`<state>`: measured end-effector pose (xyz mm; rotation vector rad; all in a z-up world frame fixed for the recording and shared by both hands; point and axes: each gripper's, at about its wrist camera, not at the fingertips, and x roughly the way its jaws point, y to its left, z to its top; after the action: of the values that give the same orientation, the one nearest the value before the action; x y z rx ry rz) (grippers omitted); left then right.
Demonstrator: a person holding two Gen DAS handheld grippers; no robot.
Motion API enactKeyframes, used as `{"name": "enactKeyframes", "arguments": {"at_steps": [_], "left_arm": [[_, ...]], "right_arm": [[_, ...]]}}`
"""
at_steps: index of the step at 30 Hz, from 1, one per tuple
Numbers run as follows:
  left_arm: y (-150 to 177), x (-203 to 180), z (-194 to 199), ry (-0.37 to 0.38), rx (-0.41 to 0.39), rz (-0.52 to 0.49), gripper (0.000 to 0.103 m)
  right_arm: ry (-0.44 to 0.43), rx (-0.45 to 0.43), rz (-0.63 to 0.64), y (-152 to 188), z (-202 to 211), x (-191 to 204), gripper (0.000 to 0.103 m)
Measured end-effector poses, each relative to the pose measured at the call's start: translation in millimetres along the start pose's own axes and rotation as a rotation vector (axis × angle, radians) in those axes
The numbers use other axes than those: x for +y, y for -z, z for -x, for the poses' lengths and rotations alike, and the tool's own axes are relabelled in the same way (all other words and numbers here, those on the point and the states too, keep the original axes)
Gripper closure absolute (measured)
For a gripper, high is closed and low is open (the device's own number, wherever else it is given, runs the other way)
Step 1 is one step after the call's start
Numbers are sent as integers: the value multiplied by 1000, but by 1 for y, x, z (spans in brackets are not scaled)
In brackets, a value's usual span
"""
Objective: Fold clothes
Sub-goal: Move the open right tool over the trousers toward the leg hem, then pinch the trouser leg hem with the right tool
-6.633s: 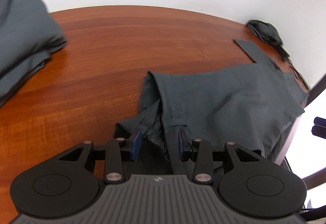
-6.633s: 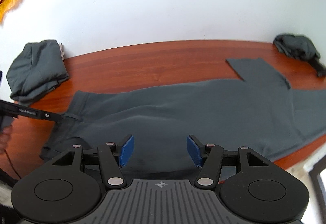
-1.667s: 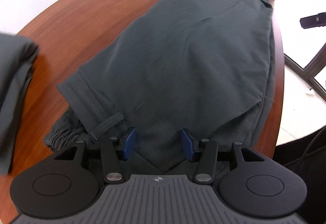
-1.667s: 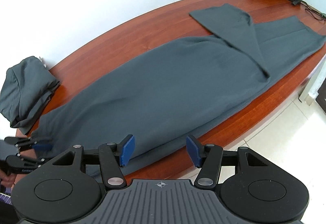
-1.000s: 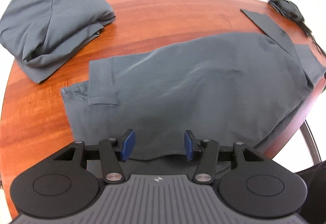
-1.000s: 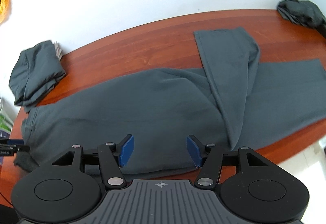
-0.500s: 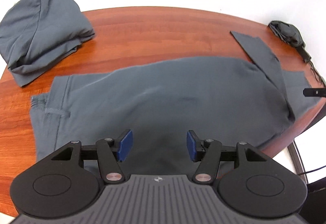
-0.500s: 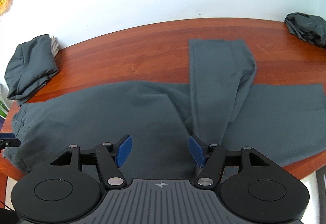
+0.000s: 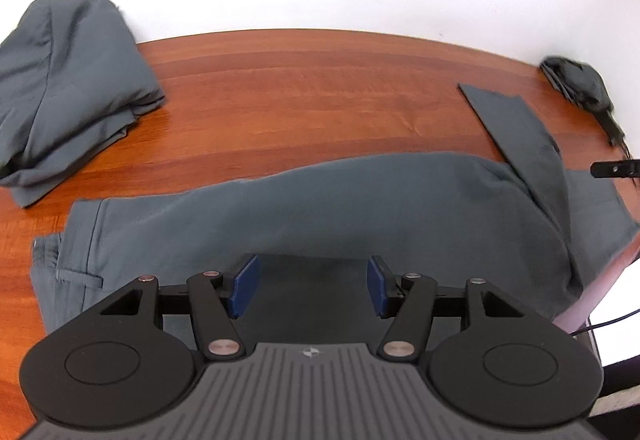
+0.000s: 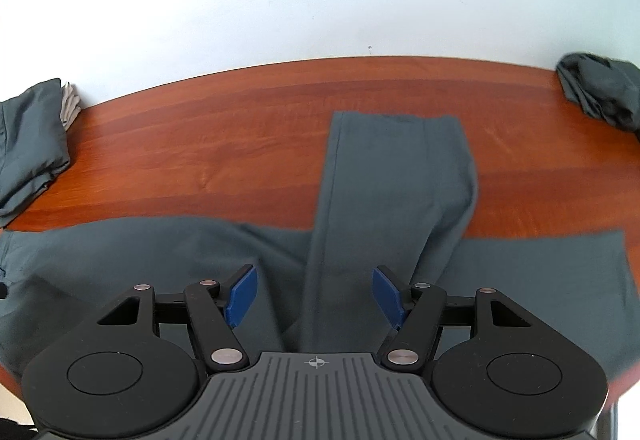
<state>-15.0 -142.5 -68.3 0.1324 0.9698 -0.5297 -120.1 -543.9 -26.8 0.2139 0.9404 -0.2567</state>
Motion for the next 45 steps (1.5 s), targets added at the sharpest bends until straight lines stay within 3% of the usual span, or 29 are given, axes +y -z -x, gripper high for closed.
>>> {"name": "enactKeyframes", "arguments": {"at_steps": [7,18,23,32,45], "left_arm": [[4,-40,14,-97,-12,141,33],[38,-130,29,-208,-51,406,32],[48,-163,37,-252,-61,455,31],[59,-196,51,-316,-81,523,28],[60,-221,51,-336,-73,558,27]], "right_arm": [[-77,28,125,-48,-44,-32,36],[-157,69,261,-113,-128,-59,35],[-168,90,250,-132,-169,-60,29],[-118,126,318,-149,-230,-42,30],[-53,135,392,-157,-264,-28,31]]}}
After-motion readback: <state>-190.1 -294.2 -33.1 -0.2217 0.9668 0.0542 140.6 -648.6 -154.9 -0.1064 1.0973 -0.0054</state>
